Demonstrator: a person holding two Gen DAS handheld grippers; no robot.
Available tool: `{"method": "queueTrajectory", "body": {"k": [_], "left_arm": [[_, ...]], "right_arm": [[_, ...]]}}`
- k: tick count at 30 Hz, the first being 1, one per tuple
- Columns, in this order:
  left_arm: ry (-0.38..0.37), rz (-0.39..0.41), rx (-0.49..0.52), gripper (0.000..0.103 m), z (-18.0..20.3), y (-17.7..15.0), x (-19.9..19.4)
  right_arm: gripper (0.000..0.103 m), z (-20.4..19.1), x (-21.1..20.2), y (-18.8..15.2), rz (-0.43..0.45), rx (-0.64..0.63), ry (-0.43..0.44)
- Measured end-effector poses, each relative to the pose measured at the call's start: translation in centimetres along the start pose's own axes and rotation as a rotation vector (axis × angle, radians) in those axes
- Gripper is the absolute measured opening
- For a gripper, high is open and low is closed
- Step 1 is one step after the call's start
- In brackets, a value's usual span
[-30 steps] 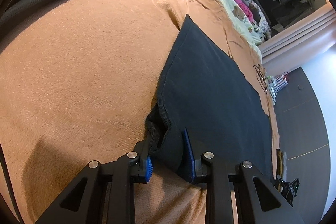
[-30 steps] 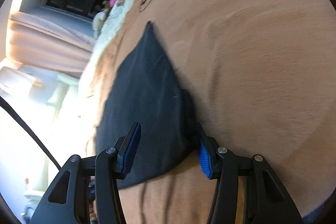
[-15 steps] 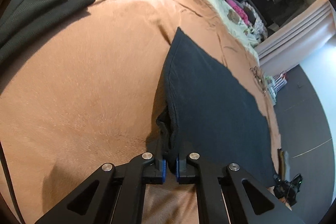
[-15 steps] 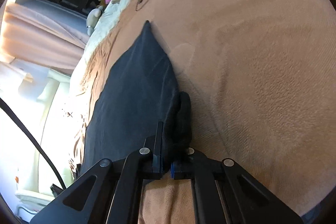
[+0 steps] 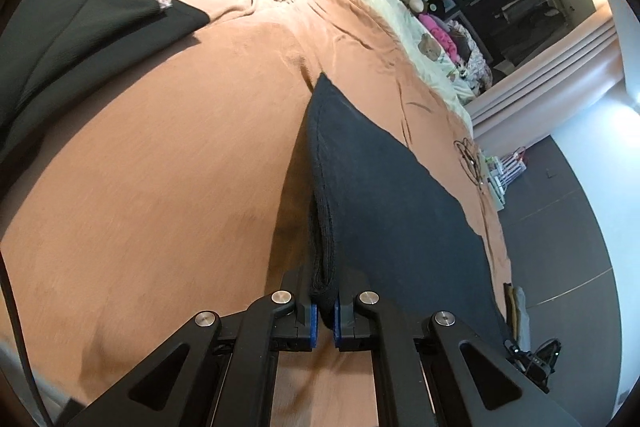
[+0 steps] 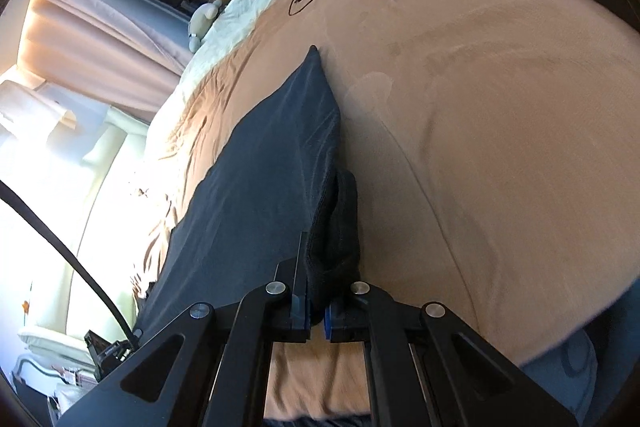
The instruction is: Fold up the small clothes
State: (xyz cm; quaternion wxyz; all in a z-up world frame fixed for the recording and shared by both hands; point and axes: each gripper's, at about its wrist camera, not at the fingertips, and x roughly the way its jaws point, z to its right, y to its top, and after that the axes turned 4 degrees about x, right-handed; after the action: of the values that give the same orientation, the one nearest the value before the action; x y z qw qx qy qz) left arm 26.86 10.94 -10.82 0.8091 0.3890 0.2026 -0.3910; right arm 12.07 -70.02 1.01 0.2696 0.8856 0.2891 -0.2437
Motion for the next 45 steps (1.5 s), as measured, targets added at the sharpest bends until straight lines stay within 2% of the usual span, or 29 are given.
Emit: {"method": "queueTrajectory", "body": {"k": [7, 10, 14, 21, 23, 27, 36, 39, 45], "left_arm": [[-0.014, -0.017, -0.01, 0.005, -0.9, -2.1, -0.3], [-0.024, -0.019, -0.027, 0.005, -1.4, -2.1, 0.1], [-0.04, -0.011, -0.02, 0.005, -1.1, -1.7, 0.3], [-0.062, -0.013, -0.033, 0.005, -1.7, -1.7, 0.6], [-0.06, -0.016, -0.038, 0.005, -1.9, -1.9, 0.8], [-0.062, -0.014, -0.047, 0.005, -2.1, -2.0, 1.1], [-0.11, -0.001, -0.074, 0.005, -2.7, -2.2, 1.2], [-0.125, -0.002, -0.081, 0.005, -3.0, -2.2, 1.2], [-0.14, -0.01, -0.094, 0.005, -3.4, -2.2, 1.4]], "right_arm": [[0.002, -1.0, -1.6, -0.6, -0.006, -0.07, -0.106], [0.006, -1.9, -2.5, -1.0, 0.008, -0.102, -0.179], [0.008, -3.8, -4.0, -1.4, 0.026, -0.17, -0.232], [0.011, -7.1, -5.0, -1.9, 0.119, -0.203, -0.372], [0.012, -8.3, -4.8, -2.2, 0.121, -0.21, -0.353], [0.011, -11.5, -2.4, -3.9, 0.047, -0.289, -0.292], [0.011, -20.0, 6.5, -9.6, -0.13, -0.476, -0.232], [0.011, -22.3, 9.0, -11.3, -0.168, -0.514, -0.215], [0.011, -25.1, 12.9, -12.6, -0.218, -0.597, -0.202]]}}
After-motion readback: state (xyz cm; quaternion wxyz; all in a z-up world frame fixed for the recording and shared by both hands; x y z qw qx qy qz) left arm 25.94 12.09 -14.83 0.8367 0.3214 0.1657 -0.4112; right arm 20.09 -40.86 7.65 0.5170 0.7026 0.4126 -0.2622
